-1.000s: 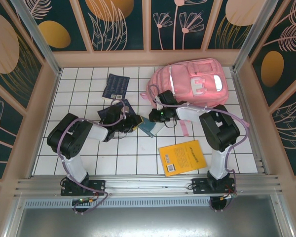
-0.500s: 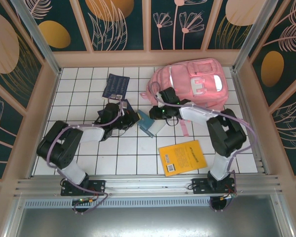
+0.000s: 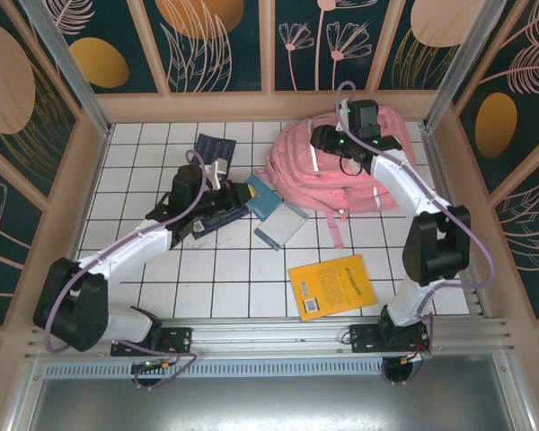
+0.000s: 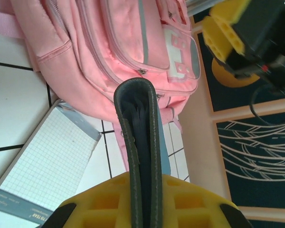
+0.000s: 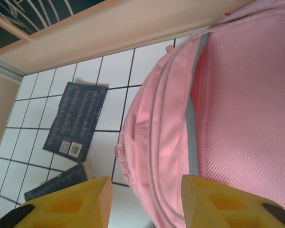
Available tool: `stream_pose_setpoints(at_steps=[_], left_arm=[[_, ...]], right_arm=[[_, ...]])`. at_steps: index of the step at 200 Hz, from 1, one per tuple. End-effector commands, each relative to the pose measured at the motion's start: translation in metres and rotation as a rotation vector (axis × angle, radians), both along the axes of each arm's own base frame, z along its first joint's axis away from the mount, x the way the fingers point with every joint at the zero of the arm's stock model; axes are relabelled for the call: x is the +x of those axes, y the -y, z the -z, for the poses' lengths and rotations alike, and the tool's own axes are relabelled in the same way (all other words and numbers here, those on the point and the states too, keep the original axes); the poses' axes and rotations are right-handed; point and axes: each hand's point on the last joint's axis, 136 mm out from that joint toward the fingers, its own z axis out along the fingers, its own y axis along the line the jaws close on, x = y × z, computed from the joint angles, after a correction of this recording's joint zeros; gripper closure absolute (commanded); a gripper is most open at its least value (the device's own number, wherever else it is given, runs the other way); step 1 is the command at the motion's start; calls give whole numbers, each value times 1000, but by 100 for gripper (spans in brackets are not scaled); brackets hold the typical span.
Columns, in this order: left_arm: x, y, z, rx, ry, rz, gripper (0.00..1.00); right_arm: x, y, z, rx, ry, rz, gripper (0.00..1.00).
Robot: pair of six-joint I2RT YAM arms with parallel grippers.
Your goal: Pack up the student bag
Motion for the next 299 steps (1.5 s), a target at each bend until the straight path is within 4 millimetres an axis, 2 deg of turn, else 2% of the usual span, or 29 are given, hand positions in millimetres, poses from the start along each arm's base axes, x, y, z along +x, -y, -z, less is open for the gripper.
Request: stream_pose_setpoints(at_steps=[1, 45, 88, 135, 161, 179, 201, 236, 277, 299], left_arm=[[-8, -6, -21, 93, 81, 41, 91], [-16, -3, -33, 96, 138, 105, 90], [-19, -4, -34, 93, 153, 113, 91], [-21, -3, -29, 93, 149, 121, 91], [-21, -4, -26, 95, 146, 120, 92], [-20, -3, -24, 97, 145, 119, 92], [-19, -3, -21, 99, 139, 118, 92], [-18, -3, -16, 103, 131, 115, 92], [-19, -3, -7, 104, 111, 116, 93], [-18, -4, -7, 109, 115, 110, 93]], right_arm=[[9, -2, 22, -10, -86, -27, 57], [41, 6, 39, 11, -130, -3, 57], [55, -9, 63, 65, -191, -61, 59], [54, -25, 77, 118, -224, -110, 68], [50, -30, 84, 120, -239, -126, 79], [48, -35, 81, 127, -231, -144, 86], [47, -44, 77, 135, -224, -169, 88], [48, -48, 87, 131, -256, -170, 87], [51, -41, 102, 111, -288, -140, 79], [50, -40, 108, 101, -303, -137, 80]])
